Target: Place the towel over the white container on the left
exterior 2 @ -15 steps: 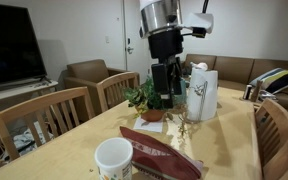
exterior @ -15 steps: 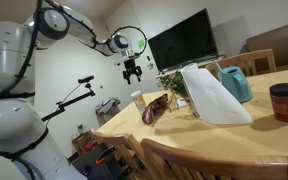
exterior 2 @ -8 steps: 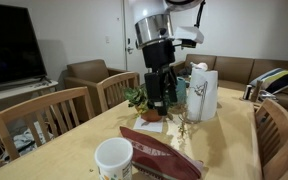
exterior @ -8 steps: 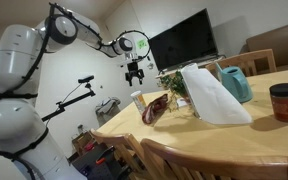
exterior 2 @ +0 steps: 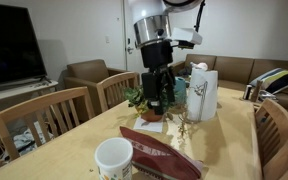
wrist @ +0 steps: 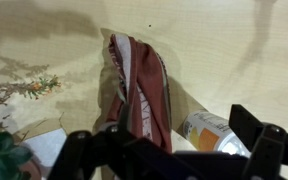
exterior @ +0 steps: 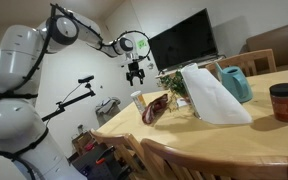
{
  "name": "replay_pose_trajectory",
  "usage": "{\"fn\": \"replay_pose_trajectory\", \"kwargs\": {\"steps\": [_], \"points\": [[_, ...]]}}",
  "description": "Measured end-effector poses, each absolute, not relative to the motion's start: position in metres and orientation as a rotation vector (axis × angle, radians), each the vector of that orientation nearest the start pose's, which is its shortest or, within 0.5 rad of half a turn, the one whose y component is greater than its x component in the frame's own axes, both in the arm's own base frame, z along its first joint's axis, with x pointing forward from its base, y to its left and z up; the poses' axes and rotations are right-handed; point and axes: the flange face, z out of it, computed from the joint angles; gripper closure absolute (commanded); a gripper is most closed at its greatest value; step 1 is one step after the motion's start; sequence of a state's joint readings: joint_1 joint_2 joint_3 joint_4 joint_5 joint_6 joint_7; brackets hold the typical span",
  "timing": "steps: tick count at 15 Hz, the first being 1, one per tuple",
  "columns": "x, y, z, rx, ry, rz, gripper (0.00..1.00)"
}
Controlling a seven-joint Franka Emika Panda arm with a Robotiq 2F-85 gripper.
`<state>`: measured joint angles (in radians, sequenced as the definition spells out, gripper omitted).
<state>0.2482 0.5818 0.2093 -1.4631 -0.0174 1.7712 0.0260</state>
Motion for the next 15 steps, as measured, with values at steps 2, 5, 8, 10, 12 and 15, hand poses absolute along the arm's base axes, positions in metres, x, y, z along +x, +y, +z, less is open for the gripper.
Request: {"fn": "replay_pose_trajectory", "kwargs": {"steps": [2, 5, 8, 10, 12, 15], "points": [[0.624, 0.276, 0.32, -3.024, -0.572, 0.406, 0.0], [0.635, 0.271, 0.292, -3.04, -0.481, 0.371, 0.0], [0.644, 0.267, 0.261, -3.048, -0.423, 0.384, 0.0], [0.65, 0.266, 0.243, -3.05, -0.4, 0.405, 0.0], [0.655, 0.266, 0.231, -3.054, -0.376, 0.413, 0.0], [0.661, 0.271, 0.22, -3.058, -0.354, 0.41, 0.0]]}}
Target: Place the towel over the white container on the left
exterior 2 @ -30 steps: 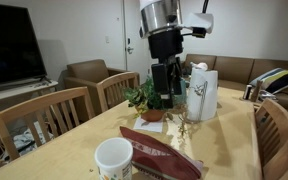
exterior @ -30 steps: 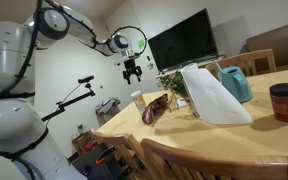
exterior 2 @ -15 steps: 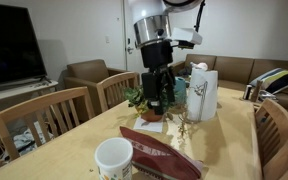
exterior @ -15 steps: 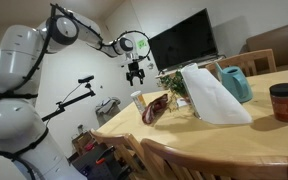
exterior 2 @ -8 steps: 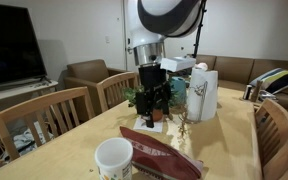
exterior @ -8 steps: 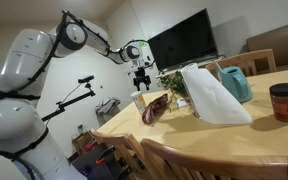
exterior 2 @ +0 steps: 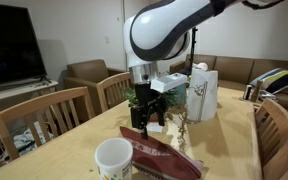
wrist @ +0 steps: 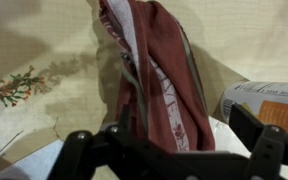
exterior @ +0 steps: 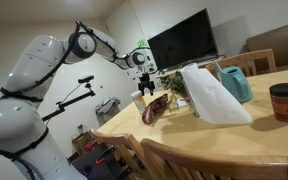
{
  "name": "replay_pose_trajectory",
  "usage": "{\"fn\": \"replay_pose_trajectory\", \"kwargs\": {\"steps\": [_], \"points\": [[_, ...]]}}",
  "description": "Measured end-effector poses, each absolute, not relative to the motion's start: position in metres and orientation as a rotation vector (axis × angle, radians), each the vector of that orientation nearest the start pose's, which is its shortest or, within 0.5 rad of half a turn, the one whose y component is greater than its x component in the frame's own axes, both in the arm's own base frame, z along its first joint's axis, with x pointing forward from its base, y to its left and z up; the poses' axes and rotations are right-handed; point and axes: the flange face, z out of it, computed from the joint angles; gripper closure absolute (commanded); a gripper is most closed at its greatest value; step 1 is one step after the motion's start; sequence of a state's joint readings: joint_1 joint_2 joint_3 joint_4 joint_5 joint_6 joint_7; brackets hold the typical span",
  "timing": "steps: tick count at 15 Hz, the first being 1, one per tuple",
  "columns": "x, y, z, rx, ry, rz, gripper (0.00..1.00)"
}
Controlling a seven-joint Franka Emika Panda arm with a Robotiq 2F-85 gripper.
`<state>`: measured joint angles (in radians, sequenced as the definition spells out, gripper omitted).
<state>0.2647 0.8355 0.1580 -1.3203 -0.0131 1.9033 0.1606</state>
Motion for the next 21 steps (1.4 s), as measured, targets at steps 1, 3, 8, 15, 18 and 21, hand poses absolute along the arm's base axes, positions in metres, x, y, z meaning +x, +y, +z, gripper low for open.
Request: {"fn": "replay_pose_trajectory", "kwargs": {"steps": [1, 3, 8, 15, 18, 21], "points": [[0.663, 0.272, 0.218, -3.059, -0.348, 0.408, 0.0], [0.667, 0.274, 0.213, -3.068, -0.315, 0.41, 0.0], [0.674, 0.273, 0.203, -3.109, -0.185, 0.46, 0.0], [0.678, 0.275, 0.182, -3.114, -0.171, 0.582, 0.0], [0.68, 0.277, 0.172, -3.112, -0.172, 0.621, 0.0], [0.682, 0.279, 0.167, -3.11, -0.173, 0.651, 0.0]]}}
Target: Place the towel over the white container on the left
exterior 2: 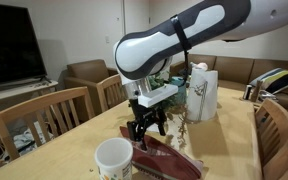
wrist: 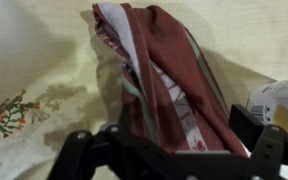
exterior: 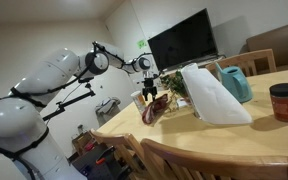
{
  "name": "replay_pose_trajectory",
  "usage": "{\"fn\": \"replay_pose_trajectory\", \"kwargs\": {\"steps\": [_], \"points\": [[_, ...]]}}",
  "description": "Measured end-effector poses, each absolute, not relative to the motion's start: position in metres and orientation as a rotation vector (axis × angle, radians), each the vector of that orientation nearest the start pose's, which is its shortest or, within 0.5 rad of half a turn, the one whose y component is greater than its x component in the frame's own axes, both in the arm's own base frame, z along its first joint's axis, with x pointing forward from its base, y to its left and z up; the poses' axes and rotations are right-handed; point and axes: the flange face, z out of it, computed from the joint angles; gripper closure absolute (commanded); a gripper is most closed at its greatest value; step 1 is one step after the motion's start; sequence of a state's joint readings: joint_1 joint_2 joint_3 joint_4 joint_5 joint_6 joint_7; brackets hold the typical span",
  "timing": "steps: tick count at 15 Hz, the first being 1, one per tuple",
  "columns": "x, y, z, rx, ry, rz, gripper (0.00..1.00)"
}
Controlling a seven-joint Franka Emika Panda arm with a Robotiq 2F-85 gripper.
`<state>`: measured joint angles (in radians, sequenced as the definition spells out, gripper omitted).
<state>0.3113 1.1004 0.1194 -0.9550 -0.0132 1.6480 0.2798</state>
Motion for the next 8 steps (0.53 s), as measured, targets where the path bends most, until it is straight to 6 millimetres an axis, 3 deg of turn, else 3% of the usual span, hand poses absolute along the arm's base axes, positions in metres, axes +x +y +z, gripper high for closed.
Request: {"fn": "replay_pose_trajectory", "kwargs": {"steps": [7, 8], "points": [[0.6843, 0.284, 0.1658, -3.107, -0.183, 0.703, 0.02], [0.6842, 0.2851, 0.1656, -3.107, -0.186, 0.711, 0.16]]}}
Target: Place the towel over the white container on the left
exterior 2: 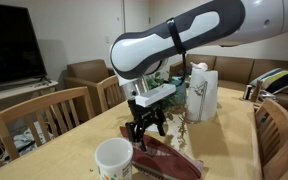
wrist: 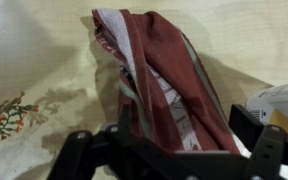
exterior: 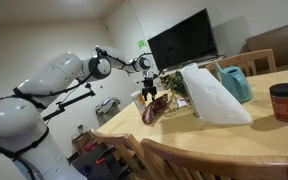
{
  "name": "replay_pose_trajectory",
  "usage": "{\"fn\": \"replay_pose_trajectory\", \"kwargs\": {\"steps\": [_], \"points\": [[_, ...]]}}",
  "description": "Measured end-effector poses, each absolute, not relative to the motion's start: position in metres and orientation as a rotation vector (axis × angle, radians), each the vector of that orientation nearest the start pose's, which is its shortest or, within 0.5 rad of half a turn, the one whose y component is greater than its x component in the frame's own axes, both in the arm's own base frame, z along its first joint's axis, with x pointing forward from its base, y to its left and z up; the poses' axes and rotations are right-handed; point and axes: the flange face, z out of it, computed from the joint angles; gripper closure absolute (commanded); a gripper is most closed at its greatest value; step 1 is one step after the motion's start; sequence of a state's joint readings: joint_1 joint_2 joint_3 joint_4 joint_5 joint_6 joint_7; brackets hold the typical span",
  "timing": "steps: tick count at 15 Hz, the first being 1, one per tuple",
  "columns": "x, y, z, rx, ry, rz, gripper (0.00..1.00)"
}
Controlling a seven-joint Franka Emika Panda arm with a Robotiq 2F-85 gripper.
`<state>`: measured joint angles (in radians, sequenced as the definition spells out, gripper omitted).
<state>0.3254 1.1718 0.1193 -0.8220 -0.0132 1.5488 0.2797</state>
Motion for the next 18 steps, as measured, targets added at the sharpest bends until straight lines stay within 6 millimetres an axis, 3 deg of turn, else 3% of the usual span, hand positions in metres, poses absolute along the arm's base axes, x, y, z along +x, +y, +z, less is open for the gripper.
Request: {"fn": "replay_pose_trajectory", "kwargs": {"steps": [1, 8, 9, 10, 12, 17, 18], "points": [[0.684, 0.286, 0.165, -3.106, -0.188, 0.718, 0.27], [0.684, 0.287, 0.158, -3.104, -0.19, 0.759, 0.77], [0.684, 0.286, 0.157, -3.104, -0.189, 0.765, 0.7], [0.684, 0.286, 0.156, -3.104, -0.189, 0.772, 0.42], [0.684, 0.285, 0.155, -3.103, -0.188, 0.78, 0.42], [0.696, 0.287, 0.166, -3.102, -0.177, 0.656, 0.05], [0.701, 0.288, 0.168, -3.097, -0.172, 0.599, 0.01]]}}
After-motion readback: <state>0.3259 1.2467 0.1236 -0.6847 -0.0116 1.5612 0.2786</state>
